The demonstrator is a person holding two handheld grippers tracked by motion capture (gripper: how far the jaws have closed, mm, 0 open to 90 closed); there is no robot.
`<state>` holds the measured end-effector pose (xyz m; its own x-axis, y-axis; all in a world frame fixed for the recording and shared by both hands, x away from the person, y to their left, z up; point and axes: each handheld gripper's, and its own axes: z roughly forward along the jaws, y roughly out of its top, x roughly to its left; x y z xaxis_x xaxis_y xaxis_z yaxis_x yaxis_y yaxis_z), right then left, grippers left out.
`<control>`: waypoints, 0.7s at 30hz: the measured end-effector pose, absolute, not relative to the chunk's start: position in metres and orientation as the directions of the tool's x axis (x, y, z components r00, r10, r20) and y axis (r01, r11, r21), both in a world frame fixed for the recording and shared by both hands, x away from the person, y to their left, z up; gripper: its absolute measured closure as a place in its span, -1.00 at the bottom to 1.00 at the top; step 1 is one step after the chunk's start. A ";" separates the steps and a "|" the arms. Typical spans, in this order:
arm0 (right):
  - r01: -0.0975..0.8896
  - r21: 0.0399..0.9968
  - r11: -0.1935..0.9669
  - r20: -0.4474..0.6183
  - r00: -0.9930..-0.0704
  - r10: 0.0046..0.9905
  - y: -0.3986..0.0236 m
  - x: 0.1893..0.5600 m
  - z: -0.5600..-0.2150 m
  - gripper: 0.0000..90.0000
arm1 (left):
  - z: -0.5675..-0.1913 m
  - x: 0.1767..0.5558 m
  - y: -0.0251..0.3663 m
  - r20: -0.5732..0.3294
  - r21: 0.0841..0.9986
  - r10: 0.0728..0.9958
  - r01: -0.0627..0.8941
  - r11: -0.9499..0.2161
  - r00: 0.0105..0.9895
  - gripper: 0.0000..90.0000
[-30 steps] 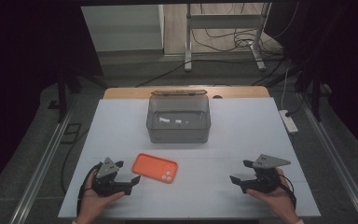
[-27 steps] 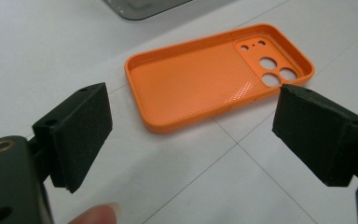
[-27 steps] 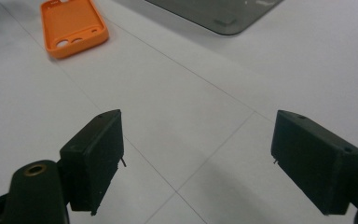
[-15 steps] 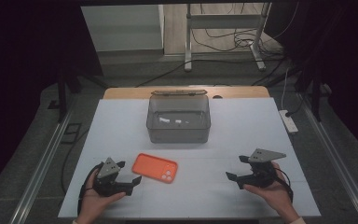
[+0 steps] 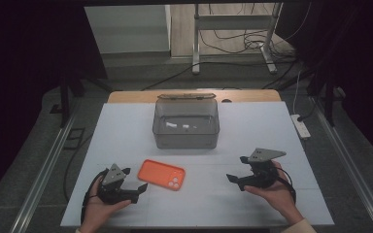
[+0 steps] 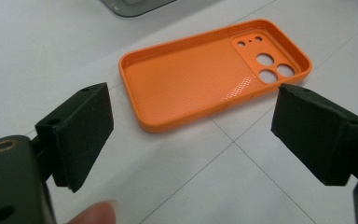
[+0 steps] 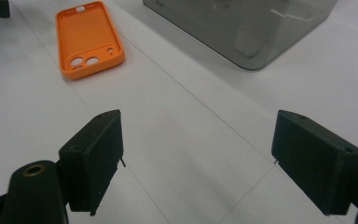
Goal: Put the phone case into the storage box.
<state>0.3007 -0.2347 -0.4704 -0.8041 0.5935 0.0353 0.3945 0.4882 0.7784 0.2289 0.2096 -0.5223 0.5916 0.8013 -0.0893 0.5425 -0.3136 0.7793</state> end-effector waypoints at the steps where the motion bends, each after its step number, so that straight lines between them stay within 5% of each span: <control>1: 0.391 0.780 0.488 0.034 -0.806 0.591 -0.234 0.301 -0.470 -0.63 | -0.522 0.229 0.209 -0.089 0.780 0.800 0.541 -0.314 0.593 -0.72; 21: 0.375 0.762 0.528 0.014 -0.825 0.565 -0.209 0.307 -0.456 -0.59 | -0.522 0.229 0.208 -0.085 0.780 0.791 0.535 -0.325 0.605 -0.72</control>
<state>0.3068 -0.2086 -0.4562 -0.8248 0.5653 0.0140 0.3746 0.5276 0.7625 0.2295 0.2083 -0.5220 0.6052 0.7915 -0.0854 0.5349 -0.3249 0.7800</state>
